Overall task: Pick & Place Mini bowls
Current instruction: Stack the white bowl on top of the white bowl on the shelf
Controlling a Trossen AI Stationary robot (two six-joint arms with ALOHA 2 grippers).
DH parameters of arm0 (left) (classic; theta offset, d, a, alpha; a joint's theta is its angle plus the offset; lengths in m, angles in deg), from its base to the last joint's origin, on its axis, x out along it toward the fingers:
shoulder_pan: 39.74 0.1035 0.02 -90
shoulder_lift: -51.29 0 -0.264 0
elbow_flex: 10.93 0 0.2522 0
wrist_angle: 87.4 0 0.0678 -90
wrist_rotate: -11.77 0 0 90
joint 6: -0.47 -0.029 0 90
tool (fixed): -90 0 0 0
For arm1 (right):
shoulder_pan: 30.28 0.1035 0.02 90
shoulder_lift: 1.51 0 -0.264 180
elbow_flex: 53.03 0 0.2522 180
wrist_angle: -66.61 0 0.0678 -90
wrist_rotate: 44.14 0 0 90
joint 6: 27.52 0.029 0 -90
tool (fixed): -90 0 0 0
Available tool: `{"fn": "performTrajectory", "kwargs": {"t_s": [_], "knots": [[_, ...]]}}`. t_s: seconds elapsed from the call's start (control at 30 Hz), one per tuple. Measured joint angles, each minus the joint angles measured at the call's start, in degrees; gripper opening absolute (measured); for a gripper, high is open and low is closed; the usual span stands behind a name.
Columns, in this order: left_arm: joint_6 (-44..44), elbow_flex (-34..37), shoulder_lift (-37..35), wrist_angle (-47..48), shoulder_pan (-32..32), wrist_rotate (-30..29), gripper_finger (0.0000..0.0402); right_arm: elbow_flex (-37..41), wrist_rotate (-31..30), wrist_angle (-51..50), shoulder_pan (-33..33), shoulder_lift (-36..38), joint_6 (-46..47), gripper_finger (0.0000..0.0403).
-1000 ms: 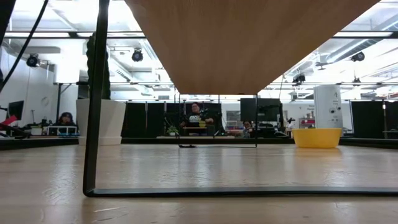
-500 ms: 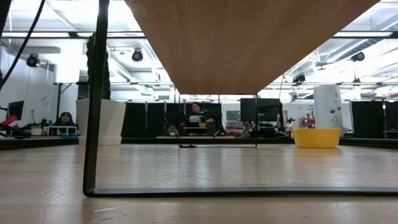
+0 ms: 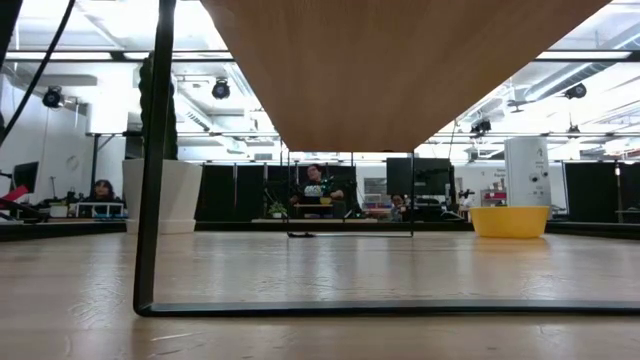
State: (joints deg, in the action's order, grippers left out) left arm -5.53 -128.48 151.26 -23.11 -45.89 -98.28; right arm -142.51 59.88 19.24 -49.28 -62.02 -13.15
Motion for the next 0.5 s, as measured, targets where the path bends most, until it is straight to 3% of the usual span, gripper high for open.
{"fn": "performTrajectory", "kwargs": {"t_s": [0.5], "knots": [[0.9, 0.1, 1.1, -1.1, 0.0, -0.5, 0.0101, 0.3, 0.0, 0.0, 0.0, 0.0, 0.2, 0.0008]]}}
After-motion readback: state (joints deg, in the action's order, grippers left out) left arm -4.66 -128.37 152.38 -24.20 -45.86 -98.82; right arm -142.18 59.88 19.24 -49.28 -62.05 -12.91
